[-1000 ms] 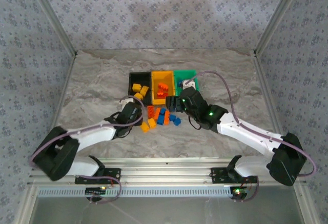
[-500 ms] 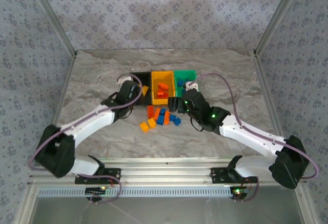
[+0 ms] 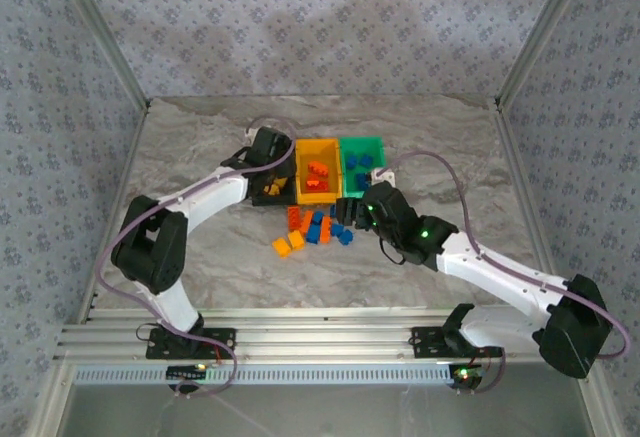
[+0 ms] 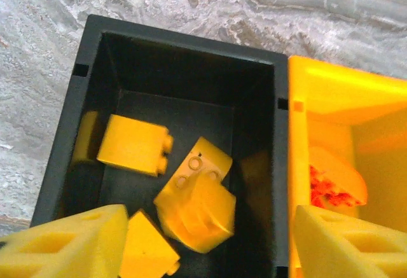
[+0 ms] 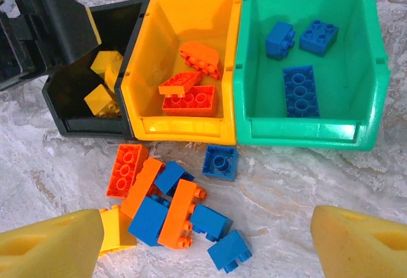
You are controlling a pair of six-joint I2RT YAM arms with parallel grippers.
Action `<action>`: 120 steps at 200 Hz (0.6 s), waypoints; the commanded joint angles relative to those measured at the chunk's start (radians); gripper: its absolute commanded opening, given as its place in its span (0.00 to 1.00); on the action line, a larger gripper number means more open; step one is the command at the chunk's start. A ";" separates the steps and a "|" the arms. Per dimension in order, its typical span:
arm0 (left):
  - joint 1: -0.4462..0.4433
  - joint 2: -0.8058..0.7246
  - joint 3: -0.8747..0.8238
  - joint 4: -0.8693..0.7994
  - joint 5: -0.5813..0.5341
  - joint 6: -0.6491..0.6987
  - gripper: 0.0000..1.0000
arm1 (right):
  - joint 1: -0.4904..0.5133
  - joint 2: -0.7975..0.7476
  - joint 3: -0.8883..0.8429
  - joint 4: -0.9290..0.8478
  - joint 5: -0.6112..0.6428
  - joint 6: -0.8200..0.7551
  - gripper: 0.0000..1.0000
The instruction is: Sort the legos into containers by color
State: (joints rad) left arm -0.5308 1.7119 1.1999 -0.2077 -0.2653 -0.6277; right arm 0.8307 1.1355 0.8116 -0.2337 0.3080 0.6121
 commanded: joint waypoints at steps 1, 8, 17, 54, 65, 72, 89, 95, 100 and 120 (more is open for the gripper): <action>-0.012 -0.067 0.024 -0.036 0.044 -0.004 0.76 | -0.004 -0.022 -0.019 -0.035 -0.006 0.039 0.87; -0.016 -0.090 0.015 -0.044 0.056 -0.008 0.77 | -0.003 -0.023 -0.023 -0.036 -0.007 0.041 0.87; -0.022 -0.127 -0.007 -0.053 0.077 -0.013 0.78 | -0.004 -0.026 -0.027 -0.038 -0.010 0.046 0.87; -0.077 -0.312 -0.176 -0.107 0.144 -0.033 0.81 | -0.003 -0.047 -0.047 -0.038 -0.016 0.061 0.87; -0.102 -0.368 -0.234 -0.130 0.156 -0.030 0.83 | -0.004 -0.052 -0.053 -0.037 -0.015 0.061 0.87; -0.121 -0.402 -0.276 -0.135 0.169 -0.028 0.83 | -0.002 -0.052 -0.057 -0.038 -0.017 0.063 0.87; -0.162 -0.482 -0.385 -0.144 0.197 -0.031 0.85 | -0.003 -0.051 -0.066 -0.035 -0.016 0.064 0.87; -0.175 -0.504 -0.425 -0.139 0.217 -0.035 0.86 | -0.003 -0.051 -0.071 -0.033 -0.016 0.067 0.87; -0.185 -0.520 -0.453 -0.137 0.229 -0.040 0.86 | -0.003 -0.049 -0.076 -0.030 -0.016 0.070 0.87; -0.204 -0.554 -0.555 -0.117 0.259 -0.061 0.86 | -0.004 -0.042 -0.089 -0.018 -0.019 0.076 0.87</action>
State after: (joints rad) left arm -0.7162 1.1957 0.7460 -0.3042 -0.0708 -0.6579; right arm 0.8307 1.0996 0.7425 -0.2573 0.2985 0.6628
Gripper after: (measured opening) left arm 0.859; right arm 0.873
